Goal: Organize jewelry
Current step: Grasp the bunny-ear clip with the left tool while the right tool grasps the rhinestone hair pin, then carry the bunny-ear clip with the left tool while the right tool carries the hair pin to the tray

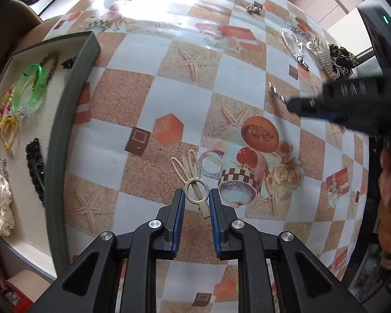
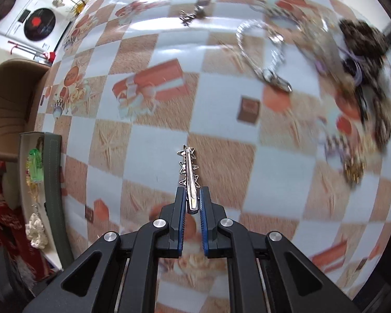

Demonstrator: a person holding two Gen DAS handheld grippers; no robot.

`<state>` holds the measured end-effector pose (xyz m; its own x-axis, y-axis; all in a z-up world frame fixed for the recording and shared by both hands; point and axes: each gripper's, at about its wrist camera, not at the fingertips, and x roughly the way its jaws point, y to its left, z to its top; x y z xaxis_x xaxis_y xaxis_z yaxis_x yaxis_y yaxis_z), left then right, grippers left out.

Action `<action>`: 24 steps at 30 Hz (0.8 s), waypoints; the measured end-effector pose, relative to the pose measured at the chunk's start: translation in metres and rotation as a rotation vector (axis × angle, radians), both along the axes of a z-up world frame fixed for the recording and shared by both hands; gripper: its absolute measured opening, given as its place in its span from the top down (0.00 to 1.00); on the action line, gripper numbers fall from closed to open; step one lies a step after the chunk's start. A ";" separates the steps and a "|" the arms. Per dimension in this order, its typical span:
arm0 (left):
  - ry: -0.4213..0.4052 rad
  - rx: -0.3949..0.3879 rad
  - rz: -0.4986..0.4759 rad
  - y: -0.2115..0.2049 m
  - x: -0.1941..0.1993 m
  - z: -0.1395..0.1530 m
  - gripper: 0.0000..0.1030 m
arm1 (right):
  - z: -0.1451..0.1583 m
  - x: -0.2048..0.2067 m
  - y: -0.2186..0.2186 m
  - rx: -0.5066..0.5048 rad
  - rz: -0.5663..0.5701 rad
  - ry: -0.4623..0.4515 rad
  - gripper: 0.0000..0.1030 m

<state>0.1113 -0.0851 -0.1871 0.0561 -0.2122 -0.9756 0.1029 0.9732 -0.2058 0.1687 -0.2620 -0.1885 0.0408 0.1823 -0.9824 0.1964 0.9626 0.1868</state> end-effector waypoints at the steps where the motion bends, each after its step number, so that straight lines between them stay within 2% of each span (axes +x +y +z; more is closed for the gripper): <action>1: -0.005 0.001 0.000 0.003 0.000 0.004 0.78 | 0.004 -0.002 -0.002 0.010 -0.007 0.000 0.89; 9: -0.041 0.015 -0.011 0.024 -0.010 0.023 0.78 | 0.023 -0.032 -0.002 0.054 -0.016 -0.012 0.89; 14: -0.048 0.028 -0.004 0.032 -0.012 0.028 0.78 | 0.009 -0.037 0.009 0.021 0.006 0.006 0.89; 17: -0.049 0.030 -0.002 0.033 -0.013 0.029 0.78 | -0.001 -0.042 0.015 0.015 0.068 0.029 0.84; 20: -0.047 0.032 -0.005 0.032 -0.014 0.028 0.78 | -0.013 -0.047 0.022 -0.035 0.125 0.058 0.80; 24: -0.044 0.035 -0.014 0.030 -0.015 0.027 0.78 | -0.020 -0.049 0.024 -0.080 0.145 0.056 0.65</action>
<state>0.0962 -0.0553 -0.1600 0.0961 -0.1790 -0.9792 0.1242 0.9782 -0.1666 0.1193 -0.2376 -0.2082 -0.0353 0.1032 -0.9940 0.0623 0.9929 0.1009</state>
